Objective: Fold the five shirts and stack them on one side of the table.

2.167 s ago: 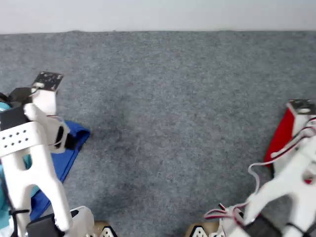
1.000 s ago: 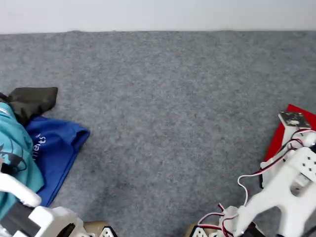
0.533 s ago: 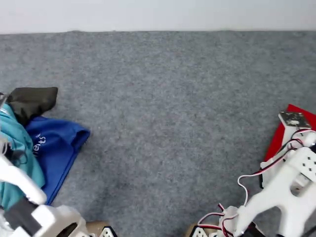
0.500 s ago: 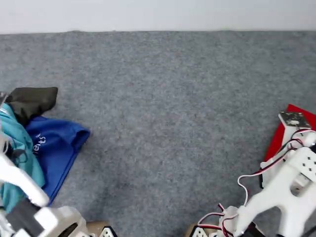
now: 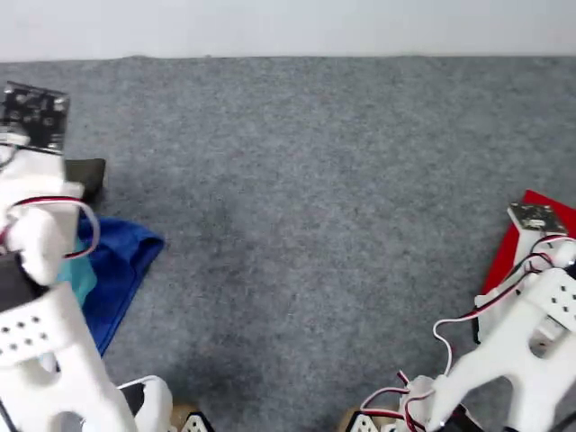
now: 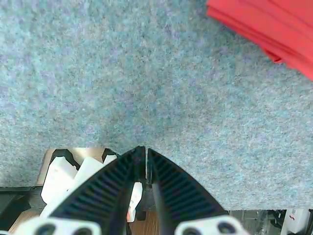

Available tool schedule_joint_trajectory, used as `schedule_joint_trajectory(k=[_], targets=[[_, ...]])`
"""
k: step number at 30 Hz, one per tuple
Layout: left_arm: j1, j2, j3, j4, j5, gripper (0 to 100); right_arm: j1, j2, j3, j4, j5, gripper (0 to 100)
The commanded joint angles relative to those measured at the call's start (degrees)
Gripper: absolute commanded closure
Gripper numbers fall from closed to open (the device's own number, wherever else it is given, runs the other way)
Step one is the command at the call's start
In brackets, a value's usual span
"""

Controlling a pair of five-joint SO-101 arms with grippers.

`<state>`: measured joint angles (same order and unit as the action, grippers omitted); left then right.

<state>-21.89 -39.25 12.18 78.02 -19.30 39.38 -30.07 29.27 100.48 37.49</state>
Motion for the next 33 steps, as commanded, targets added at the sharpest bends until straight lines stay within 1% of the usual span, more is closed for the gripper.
schedule_joint_trajectory(k=[1, 5, 10, 13, 16, 20, 25, 26, 28, 30, 33], targets=[[10.99, -2.29, -1.19, -4.31, 2.55, 99, -0.04, -1.63, -0.35, 2.33, -0.53, 99.0], [25.67, -0.26, -0.48, -6.59, 2.55, 99, -0.04, -1.63, -0.35, 2.33, -0.53, 99.0], [42.11, 8.26, -0.48, -9.58, 2.55, 99, -0.04, -1.63, 1.49, 2.33, -0.53, 99.0], [48.79, 13.89, -0.75, -13.27, 2.55, 99, -0.04, -1.63, 3.25, 2.33, -0.53, 99.0], [52.92, 18.37, -0.84, -17.67, 2.55, 99, -0.04, -1.63, 4.13, 2.33, -0.53, 99.0], [55.38, 21.54, -4.62, -20.22, 3.78, 99, -0.04, -1.63, 4.13, 2.33, -0.53, 99.0], [53.01, 26.9, -11.3, -20.48, 10.55, 98, -0.04, -1.63, 4.13, 2.33, -0.53, 99.0], [52.22, 27.96, -12.0, -19.34, 11.25, 98, -0.04, -1.63, 4.13, 2.33, -0.53, 99.0], [50.29, 29.54, -13.05, -16.0, 12.04, 93, -0.04, -1.63, 4.22, 2.33, -0.53, 99.0], [48.26, 30.07, -14.55, -11.08, 13.27, 86, -0.04, -1.63, 4.22, 2.33, -0.53, 99.0], [44.31, 30.07, -16.92, -3.78, 13.89, 80, -0.04, -1.63, 4.22, 2.33, -0.53, 99.0]])
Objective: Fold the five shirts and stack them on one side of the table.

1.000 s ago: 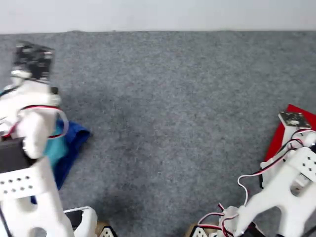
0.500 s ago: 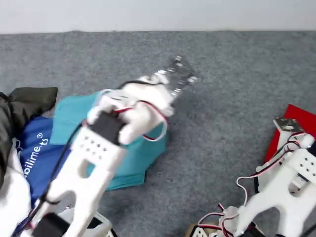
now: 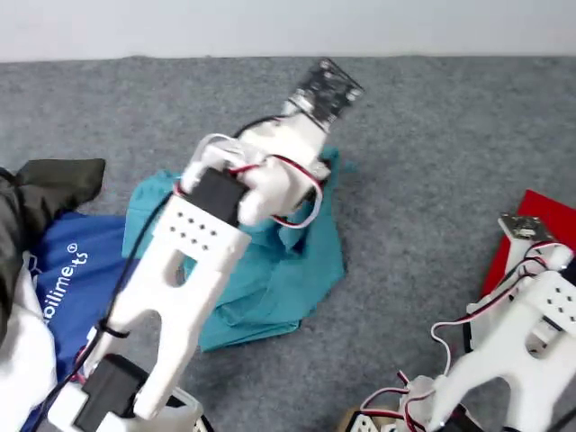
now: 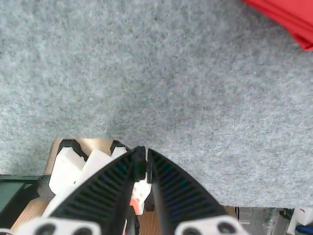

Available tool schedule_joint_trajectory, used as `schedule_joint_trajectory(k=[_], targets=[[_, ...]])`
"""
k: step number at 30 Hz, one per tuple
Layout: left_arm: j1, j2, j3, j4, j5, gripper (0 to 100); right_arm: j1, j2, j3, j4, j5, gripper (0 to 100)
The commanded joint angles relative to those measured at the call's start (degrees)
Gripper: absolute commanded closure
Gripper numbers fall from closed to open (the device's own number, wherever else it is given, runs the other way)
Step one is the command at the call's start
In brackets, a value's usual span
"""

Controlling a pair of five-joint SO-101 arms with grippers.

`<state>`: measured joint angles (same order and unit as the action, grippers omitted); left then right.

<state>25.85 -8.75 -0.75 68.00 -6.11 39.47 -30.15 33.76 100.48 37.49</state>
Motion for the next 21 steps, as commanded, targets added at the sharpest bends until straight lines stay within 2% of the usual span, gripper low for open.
schedule_joint_trajectory(k=[1, 6, 10, 13, 17, 21], targets=[[-5.19, -0.44, -4.97, 8.79, -0.18, 80, -0.13, -1.54, -0.26, 2.33, -0.53, 99.0], [-15.47, -0.44, -7.96, 19.43, -6.15, 80, -0.66, -1.63, -0.44, 2.33, -2.37, 99.0], [-26.02, -0.44, -8.13, 25.05, -8.7, 80, -6.64, -1.63, -0.53, 2.51, -2.46, 99.0], [-35.16, -1.32, -8.04, 27.87, -9.41, 80, -14.99, -1.63, -0.53, 2.51, -3.25, 99.0], [-47.74, -3.34, -7.78, 28.75, -9.49, 80, -29.23, -1.1, -0.62, 2.33, -10.81, 99.0], [-57.85, -3.78, -7.69, 28.75, -12.92, 80, -44.7, -1.01, -0.79, -0.31, -14.51, 99.0]])
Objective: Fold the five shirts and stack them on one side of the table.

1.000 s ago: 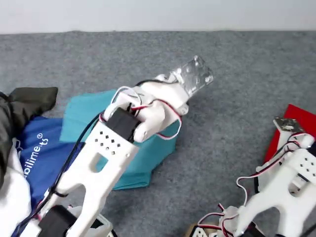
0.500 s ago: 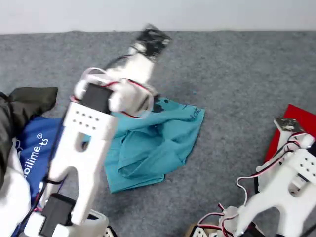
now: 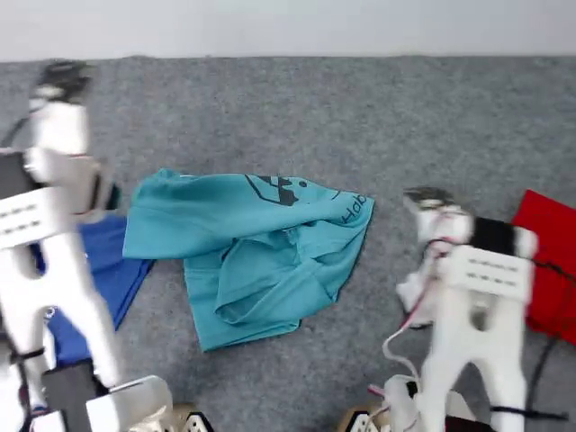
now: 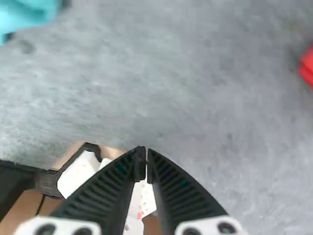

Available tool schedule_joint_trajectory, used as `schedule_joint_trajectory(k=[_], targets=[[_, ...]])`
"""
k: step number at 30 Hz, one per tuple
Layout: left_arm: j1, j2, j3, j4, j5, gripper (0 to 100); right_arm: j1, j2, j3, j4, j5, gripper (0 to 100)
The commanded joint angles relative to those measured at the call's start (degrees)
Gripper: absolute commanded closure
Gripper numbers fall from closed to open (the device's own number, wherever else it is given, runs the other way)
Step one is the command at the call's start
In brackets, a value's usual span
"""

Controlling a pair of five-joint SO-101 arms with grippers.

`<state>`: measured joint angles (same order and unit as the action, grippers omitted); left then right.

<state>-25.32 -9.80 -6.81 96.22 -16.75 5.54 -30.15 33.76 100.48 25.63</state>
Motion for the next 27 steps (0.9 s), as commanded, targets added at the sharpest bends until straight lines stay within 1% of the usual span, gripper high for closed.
schedule_joint_trajectory(k=[1, 3, 5, 9, 11, 14, 18, 23, 27], targets=[[-8.62, -2.73, -1.63, 0.53, -2.9, 80, -14.02, -0.92, -1.14, -1.54, -3.43, 99.0], [-11.78, -2.64, -0.92, 0.53, -3.87, 80, -19.21, -0.92, -2.2, -4.53, -4.92, 98.8], [-13.63, -2.99, 0.66, 0.53, -4.84, 80, -23.08, -0.92, -3.43, -7.25, -5.1, 96.4], [-16.09, -2.99, 2.77, 1.76, -5.1, 80, -27.3, -0.22, -5.54, -11.38, -5.1, 83.6], [-16.53, -2.99, 3.03, 3.16, -5.1, 80, -28.88, 2.33, -7.38, -12.18, -5.1, 79.0], [-17.14, -3.16, 3.03, 4.31, -4.84, 80, -30.46, 9.36, -12.31, -12.18, -5.27, 79.4], [-18.9, -6.51, 3.12, 4.31, -4.84, 80, -31.78, 21.14, -23.21, -10.77, -5.27, 79.9], [-18.64, -13.19, 9.36, 4.13, -5.19, 80, -33.8, 35.65, -38.24, -4.18, -5.27, 79.8], [-18.73, -18.29, 15.87, 3.08, -5.19, 80, -34.77, 44.7, -46.86, 2.07, -5.27, 79.8]])
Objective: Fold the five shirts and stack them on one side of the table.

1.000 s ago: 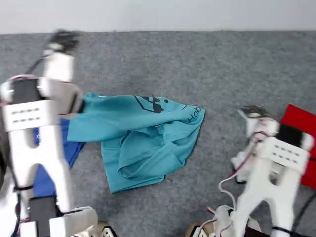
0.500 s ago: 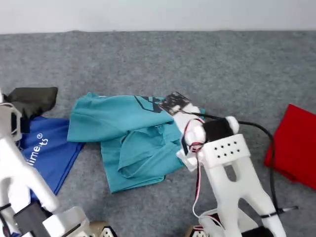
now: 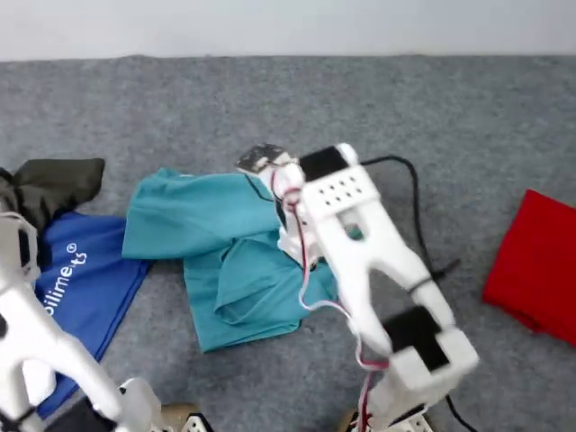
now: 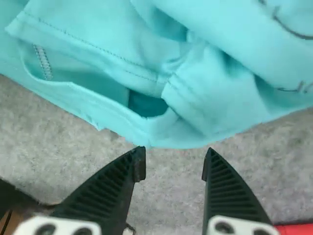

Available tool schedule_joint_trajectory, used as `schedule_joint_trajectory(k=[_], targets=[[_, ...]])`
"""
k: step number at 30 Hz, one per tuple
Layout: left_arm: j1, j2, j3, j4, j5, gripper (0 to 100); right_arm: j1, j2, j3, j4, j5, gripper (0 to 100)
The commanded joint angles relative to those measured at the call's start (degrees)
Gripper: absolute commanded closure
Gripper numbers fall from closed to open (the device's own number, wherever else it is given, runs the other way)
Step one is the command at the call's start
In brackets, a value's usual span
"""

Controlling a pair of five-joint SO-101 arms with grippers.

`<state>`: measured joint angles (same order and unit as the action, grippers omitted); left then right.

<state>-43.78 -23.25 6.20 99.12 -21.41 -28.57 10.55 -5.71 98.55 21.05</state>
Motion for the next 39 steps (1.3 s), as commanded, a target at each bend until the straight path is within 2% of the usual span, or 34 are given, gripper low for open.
schedule_joint_trajectory(k=[1, 7, 16, 18, 21, 26, 31, 39], targets=[[-0.26, -6.15, 4.44, -0.09, -0.53, 80, -1.01, 5.49, -8.53, 4.35, -0.7, 79.8], [-0.18, -13.63, 13.41, -3.16, -0.53, 80, -4.62, 6.9, -8.7, 4.09, -0.35, 79.9], [-0.18, -21.54, 21.76, -3.6, -0.53, 80, -4.53, 15.43, -8.97, 3.91, -0.35, 80.8], [-0.18, -22.59, 22.81, -3.6, -0.62, 80, -4.53, 16.75, -9.14, 3.74, -0.35, 85.9], [-0.18, -23.47, 23.78, -3.6, -0.62, 80, -4.35, 17.27, -9.14, 3.47, -0.35, 98.9], [-0.18, -23.56, 24.31, -3.69, -0.62, 80, -0.13, 13.85, -13.45, 4.0, 0.18, 98.7], [-0.09, -23.56, 24.31, -3.69, -0.62, 80, 5.93, 5.14, -20.57, 4.0, 5.1, 98.8], [0.0, -23.47, 26.51, -5.98, -0.53, 80, 14.81, -4.09, -44.04, -0.13, 9.41, 98.8]])
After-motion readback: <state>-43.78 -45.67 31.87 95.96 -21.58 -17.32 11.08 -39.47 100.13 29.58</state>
